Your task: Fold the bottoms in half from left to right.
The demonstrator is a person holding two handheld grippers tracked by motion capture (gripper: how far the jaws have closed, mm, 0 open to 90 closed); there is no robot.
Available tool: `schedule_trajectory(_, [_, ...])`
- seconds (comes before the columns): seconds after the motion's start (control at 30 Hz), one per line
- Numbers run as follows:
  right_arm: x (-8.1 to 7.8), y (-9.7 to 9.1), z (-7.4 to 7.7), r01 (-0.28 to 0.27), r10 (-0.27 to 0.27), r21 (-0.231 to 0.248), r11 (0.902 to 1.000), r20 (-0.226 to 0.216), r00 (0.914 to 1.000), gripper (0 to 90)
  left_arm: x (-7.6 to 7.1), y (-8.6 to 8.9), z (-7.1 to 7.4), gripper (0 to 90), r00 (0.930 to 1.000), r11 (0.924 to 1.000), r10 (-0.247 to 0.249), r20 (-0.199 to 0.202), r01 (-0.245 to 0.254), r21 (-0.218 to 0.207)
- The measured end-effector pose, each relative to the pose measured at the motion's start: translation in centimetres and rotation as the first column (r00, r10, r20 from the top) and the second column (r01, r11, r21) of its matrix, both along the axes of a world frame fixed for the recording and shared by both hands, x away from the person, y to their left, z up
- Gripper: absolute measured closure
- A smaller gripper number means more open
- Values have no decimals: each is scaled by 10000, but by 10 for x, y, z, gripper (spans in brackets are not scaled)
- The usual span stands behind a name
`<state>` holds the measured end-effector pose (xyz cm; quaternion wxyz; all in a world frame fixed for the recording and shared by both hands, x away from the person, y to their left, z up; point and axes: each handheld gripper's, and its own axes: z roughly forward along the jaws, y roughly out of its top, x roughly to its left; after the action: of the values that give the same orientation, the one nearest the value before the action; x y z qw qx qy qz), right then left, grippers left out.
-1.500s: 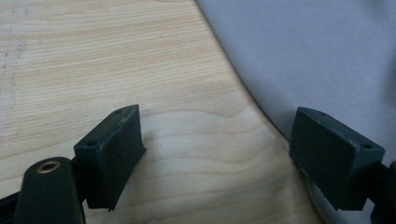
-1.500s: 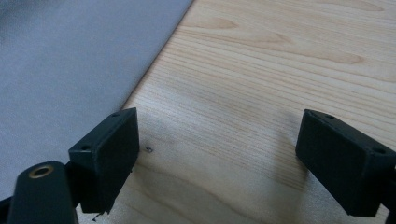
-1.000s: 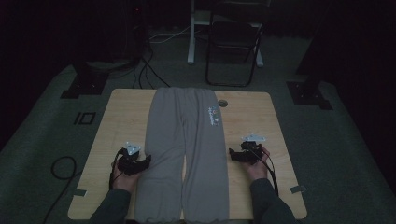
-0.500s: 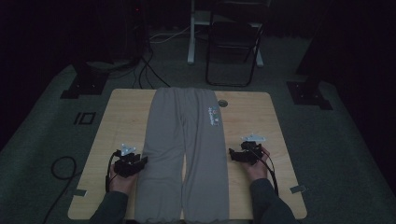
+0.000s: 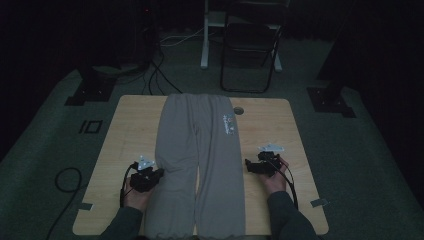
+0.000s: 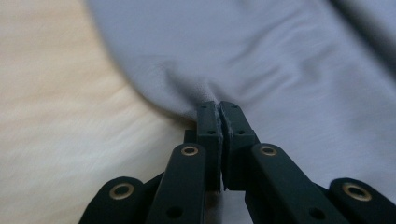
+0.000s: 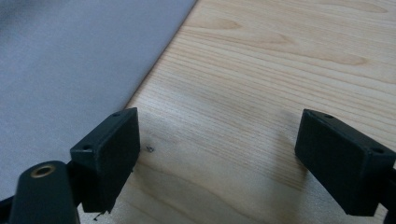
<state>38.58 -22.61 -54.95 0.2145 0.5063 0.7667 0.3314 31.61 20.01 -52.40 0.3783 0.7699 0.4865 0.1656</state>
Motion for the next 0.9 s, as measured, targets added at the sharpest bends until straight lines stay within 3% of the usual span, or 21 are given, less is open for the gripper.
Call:
schedule_trajectory(0.13, [0,0,0,-44,44,-3,10000,14,10000,143,6,-17,15,879,9985,9979,-463,286,476,-440])
schedule_trajectory(0.27, [0,0,0,-43,43,2,10000,7,10000,143,12,-38,27,879,9928,9936,-1070,540,1087,-291])
schedule_trajectory(0.4, [0,0,0,-185,185,17,9998,31,9998,147,19,-62,40,878,9819,9847,-1701,831,1726,-239])
schedule_trajectory(0.5, [0,0,0,-202,202,27,9998,36,9998,147,26,-85,50,879,9670,9720,-2335,1018,2350,-27])
schedule_trajectory(0.53, [0,0,0,-202,202,27,9998,36,9998,147,26,-85,50,879,9670,9720,-2335,1018,2350,-27])
schedule_trajectory(0.57, [0,0,0,-196,196,36,9998,32,9998,147,30,-101,54,879,9569,9626,-2702,1063,2707,100])
schedule_trajectory(0.6, [0,0,0,-196,196,40,9998,33,9998,148,31,-108,55,879,9532,9589,-2832,1064,2836,109])
schedule_trajectory(0.67, [0,0,0,-224,224,36,9997,30,9997,148,35,-130,59,879,9383,9441,-3288,1075,3293,131])
schedule_trajectory(0.7, [0,0,0,-238,238,32,9997,24,9997,148,37,-137,60,879,9328,9386,-3440,1072,3449,109])
schedule_trajectory(0.73, [0,0,0,-238,238,32,9997,24,9997,148,37,-137,60,879,9328,9386,-3440,1072,3449,109])
schedule_trajectory(0.77, [0,0,0,-235,235,33,9997,29,9997,148,40,-162,60,879,9159,9215,-3873,1059,3883,115])
schedule_trajectory(0.8, [0,0,0,-237,237,39,9997,20,9997,148,42,-172,59,880,9062,9112,-4106,1009,4120,73])
schedule_trajectory(0.9, [1,0,0,-246,246,53,9997,7,9997,149,48,-201,48,880,8856,8877,-4599,645,4605,75])
